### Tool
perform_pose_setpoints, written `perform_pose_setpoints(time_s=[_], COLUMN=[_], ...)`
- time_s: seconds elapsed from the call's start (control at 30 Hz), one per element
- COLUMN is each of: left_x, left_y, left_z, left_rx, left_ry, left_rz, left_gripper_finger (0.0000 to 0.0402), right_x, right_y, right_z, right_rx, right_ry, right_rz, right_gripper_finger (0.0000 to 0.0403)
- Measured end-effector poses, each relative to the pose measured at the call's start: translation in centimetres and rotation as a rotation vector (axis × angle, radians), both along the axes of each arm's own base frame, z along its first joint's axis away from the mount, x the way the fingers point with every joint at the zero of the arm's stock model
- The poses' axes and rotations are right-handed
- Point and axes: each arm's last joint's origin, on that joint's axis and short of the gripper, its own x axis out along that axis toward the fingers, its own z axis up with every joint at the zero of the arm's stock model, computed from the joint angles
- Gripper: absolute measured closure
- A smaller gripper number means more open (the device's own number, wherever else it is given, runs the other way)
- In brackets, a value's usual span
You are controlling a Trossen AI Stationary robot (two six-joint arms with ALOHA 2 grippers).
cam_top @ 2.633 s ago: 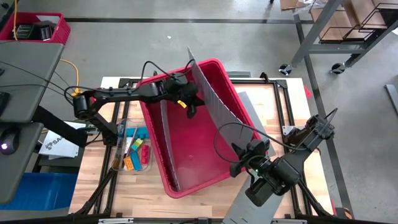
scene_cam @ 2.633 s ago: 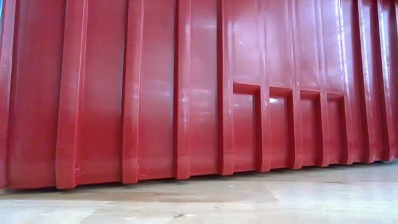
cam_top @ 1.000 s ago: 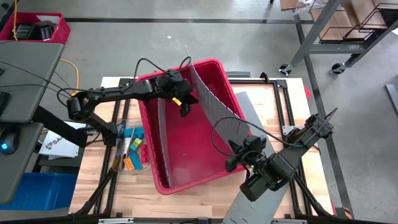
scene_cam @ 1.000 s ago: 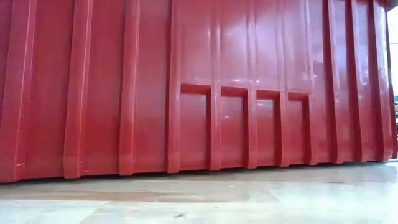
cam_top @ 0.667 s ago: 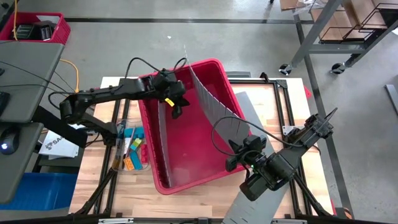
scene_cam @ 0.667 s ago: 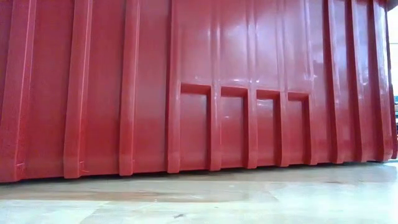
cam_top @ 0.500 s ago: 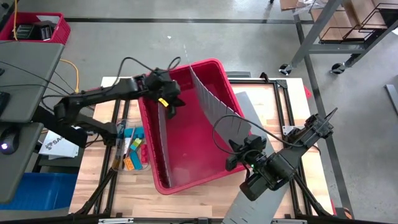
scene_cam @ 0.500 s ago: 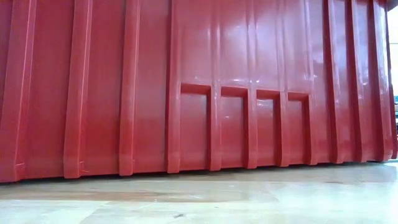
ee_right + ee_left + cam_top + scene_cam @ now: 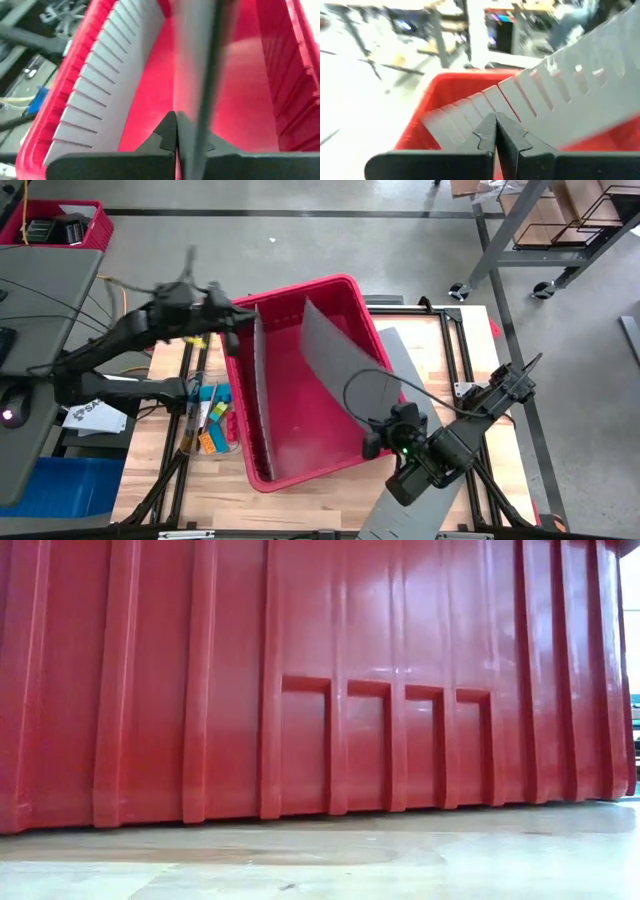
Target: Sort Items/Unsort Items
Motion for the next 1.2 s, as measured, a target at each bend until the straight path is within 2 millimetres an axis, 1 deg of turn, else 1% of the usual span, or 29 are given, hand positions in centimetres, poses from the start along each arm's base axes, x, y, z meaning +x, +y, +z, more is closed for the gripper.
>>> perform_pose_setpoints(time_s=[0.1, 0.23, 0.3, 0.37, 0.47, 0.53, 0.6, 0.7, 0.77, 0.87, 0.97, 1.03, 1.13, 1.2], left_x=[-2.3, -4.2, -4.7, -4.7, -4.2, -3.1, -1.3, 2.2, 4.9, 8.6, 11.5, 12.9, 14.4, 15.3], left_y=[-0.8, -1.4, -1.6, -1.7, -1.9, -1.7, -1.5, -1.2, -1.3, -1.8, -2.8, -3.9, -5.8, -6.6], left_z=[0.8, 0.5, -0.1, -0.8, -2.8, -4.8, -6.7, -8.5, -9.5, -11.7, -13.0, -14.5, -17.4, -18.5], left_rx=[0.023, 0.015, -0.003, -0.044, -0.114, -0.19, -0.291, -0.406, -0.43, -0.461, -0.519, -0.589, -0.646, -0.651], left_ry=[-0.064, -0.109, -0.105, -0.112, -0.038, 0.019, 0.049, 0.028, 0.057, 0.188, 0.239, 0.273, 0.346, 0.337], left_rz=[0.067, 0.12, 0.131, 0.14, 0.087, 0.048, 0.01, -0.055, -0.119, -0.156, -0.172, -0.163, -0.105, -0.042], left_gripper_finger=[0.0401, 0.0401, 0.0402, 0.0401, 0.0401, 0.0401, 0.0402, 0.0401, 0.0401, 0.0402, 0.0402, 0.0401, 0.0402, 0.0401], right_x=[0.0, 0.4, 0.6, 0.8, 0.5, 0.4, 0.3, 0.3, 0.3, 0.2, 0.2, 0.1, 0.2, 0.2], right_y=[-0.2, -0.9, -1.1, -1.2, -1.3, -1.5, -1.5, -1.5, -1.5, -1.5, -1.6, -1.7, -1.7, -1.7], right_z=[0.0, 0.0, 0.0, 0.1, 0.2, 0.3, 0.3, 0.3, 0.4, 0.4, 0.4, 0.5, 0.5, 0.5], right_rx=[0.012, -0.017, -0.029, -0.04, -0.076, -0.084, -0.082, -0.085, -0.086, -0.093, -0.121, -0.134, -0.164, -0.174], right_ry=[0.001, 0.018, 0.045, 0.072, 0.127, 0.142, 0.15, 0.153, 0.154, 0.154, 0.147, 0.148, 0.144, 0.139], right_rz=[-0.011, -0.018, 0.0, 0.037, 0.065, 0.064, 0.066, 0.068, 0.069, 0.068, 0.063, 0.061, 0.066, 0.065], right_gripper_finger=[0.0403, 0.0403, 0.0403, 0.0403, 0.0403, 0.0403, 0.0403, 0.0403, 0.0403, 0.0403, 0.0403, 0.0403, 0.0403, 0.0403])
